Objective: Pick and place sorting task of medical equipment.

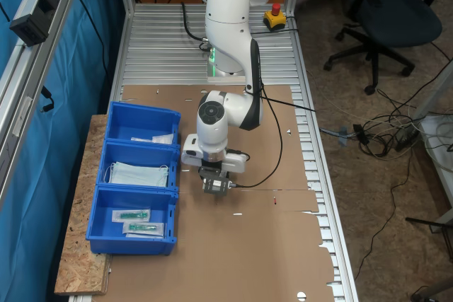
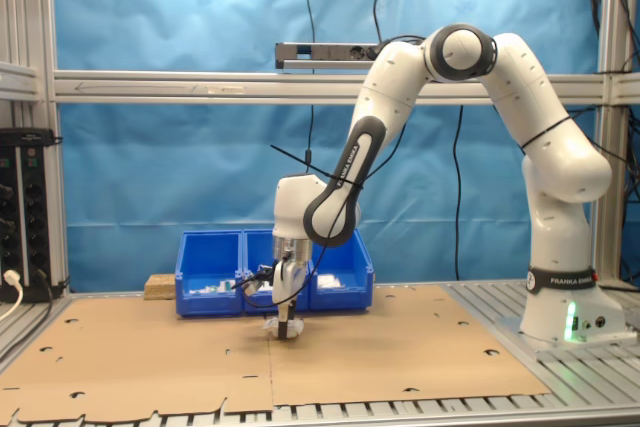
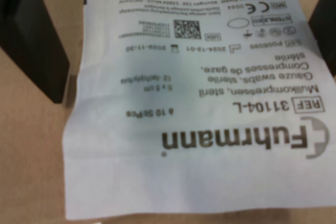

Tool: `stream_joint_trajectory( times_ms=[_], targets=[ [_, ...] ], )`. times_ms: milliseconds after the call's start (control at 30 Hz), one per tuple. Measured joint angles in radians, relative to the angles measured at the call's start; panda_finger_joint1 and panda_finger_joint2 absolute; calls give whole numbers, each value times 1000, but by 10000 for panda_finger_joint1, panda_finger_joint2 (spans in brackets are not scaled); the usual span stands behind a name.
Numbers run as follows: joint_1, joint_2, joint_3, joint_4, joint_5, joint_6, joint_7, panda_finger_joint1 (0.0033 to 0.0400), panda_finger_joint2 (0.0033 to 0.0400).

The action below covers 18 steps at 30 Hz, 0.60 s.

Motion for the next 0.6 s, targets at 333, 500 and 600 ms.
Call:
stream_joint_trajectory(
  times_ms=[333,500,600],
  targets=[
    [0,0,0,0,0,0,0,400,400],
    [0,0,0,0,0,0,0,265,265],
    [0,0,0,0,0,0,0,265,265]
  ],
)
